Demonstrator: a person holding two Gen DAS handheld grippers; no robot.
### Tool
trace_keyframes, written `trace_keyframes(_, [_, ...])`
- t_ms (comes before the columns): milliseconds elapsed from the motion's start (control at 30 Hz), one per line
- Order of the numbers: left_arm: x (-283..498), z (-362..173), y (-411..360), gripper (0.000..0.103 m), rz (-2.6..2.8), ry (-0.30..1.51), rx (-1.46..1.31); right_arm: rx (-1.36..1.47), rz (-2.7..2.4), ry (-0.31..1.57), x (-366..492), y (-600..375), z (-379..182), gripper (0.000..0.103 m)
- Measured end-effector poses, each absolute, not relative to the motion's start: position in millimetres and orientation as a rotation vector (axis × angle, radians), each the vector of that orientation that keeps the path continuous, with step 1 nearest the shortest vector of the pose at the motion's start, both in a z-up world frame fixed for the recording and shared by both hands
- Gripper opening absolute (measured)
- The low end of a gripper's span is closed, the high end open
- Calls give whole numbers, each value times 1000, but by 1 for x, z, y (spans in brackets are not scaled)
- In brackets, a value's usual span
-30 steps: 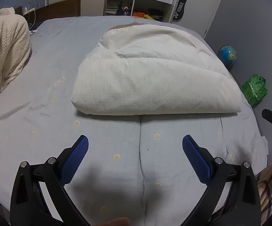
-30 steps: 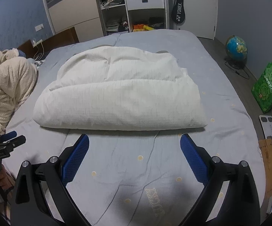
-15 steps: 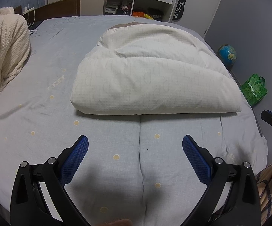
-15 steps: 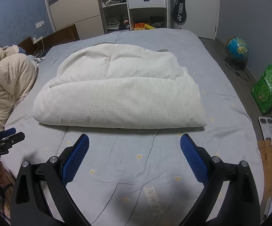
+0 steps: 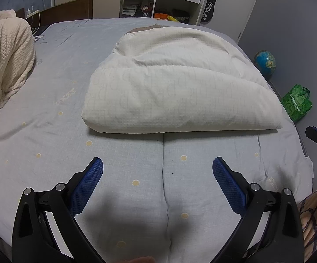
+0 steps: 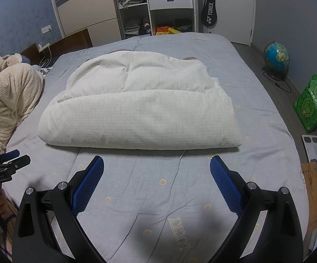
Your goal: Fold large clothes
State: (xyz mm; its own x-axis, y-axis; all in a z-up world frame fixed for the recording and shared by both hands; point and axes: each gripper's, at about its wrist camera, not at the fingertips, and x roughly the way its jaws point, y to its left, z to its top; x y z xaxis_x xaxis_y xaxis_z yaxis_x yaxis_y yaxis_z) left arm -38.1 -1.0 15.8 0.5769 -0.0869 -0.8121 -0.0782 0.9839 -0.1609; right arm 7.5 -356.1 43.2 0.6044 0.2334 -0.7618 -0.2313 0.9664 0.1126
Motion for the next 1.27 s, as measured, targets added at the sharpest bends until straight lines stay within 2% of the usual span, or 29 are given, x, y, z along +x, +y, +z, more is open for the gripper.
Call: trace_keyframes(1267, [-36, 15, -3, 96, -16, 959, -172, -10, 274, 892, 9, -354, 40, 93])
